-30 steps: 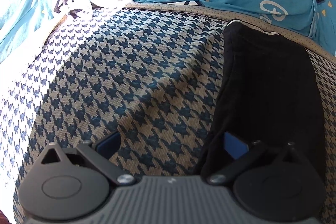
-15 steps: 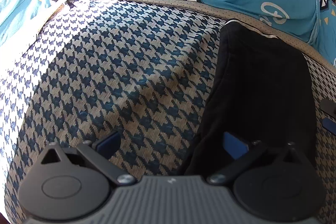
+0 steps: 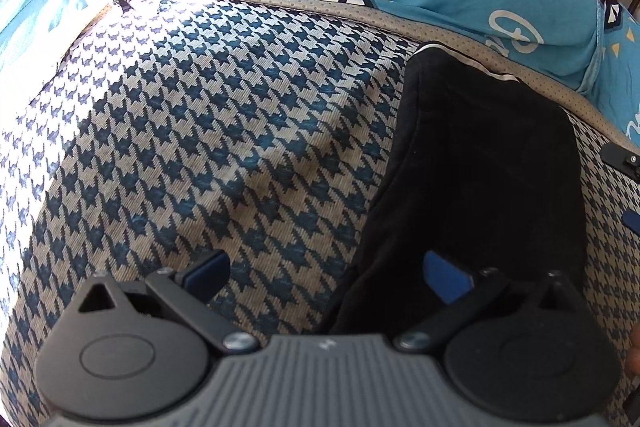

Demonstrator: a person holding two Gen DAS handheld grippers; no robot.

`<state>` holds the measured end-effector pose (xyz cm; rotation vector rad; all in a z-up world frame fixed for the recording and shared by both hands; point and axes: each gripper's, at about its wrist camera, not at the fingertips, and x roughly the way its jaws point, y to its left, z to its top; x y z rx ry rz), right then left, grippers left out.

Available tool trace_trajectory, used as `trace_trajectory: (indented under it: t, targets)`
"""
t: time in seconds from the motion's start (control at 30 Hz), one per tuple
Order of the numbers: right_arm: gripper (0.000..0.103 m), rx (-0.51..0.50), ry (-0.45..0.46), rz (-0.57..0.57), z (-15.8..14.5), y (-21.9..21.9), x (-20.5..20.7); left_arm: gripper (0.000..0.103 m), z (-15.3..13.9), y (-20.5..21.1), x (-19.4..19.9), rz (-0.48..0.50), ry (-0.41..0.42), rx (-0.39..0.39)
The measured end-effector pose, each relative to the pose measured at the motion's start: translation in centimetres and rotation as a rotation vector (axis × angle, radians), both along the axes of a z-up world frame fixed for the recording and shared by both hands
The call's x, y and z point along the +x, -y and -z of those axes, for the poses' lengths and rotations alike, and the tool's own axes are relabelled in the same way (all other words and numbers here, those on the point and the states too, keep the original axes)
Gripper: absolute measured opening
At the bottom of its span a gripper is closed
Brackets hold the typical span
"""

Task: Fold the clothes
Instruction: 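Withdraw the open right gripper away from the folded shirt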

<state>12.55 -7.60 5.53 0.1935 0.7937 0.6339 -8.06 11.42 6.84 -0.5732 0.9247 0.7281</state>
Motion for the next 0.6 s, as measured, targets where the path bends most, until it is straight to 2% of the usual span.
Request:
trace_trajectory:
  t: [0.07,0.17,0.23,0.4,0.53,0.6]
  targets:
    - [0.103,0.002,0.055,0.021,-0.6,-0.1,-0.2,0.103,0.0,0.1,0.1,0.003,0.003,-0.001]
    - [0.103,0.050,0.007,0.015,-0.6,0.0,0.4,0.103,0.0,0.3,0.1,0.008,0.005,0.002]
    - [0.103,0.027,-0.018,0.039,-0.4,-0.2,0.8,0.103,0.0,0.4,0.1,0.012,0.005,0.008]
    - [0.103,-0.080,0.073,0.071,-0.1,-0.6,1.0,0.103,-0.2,0.4,0.0,0.013,0.011,0.011]
    - [0.103,-0.052,0.087,0.068,-0.6,-0.3,1.6,0.103,-0.4,0.3,0.0,0.015,0.013,0.012]
    - [0.103,-0.095,0.087,0.063,-0.7,-0.7,1.9,0.103,-0.4,0.4,0.1,0.013,0.013,0.011]
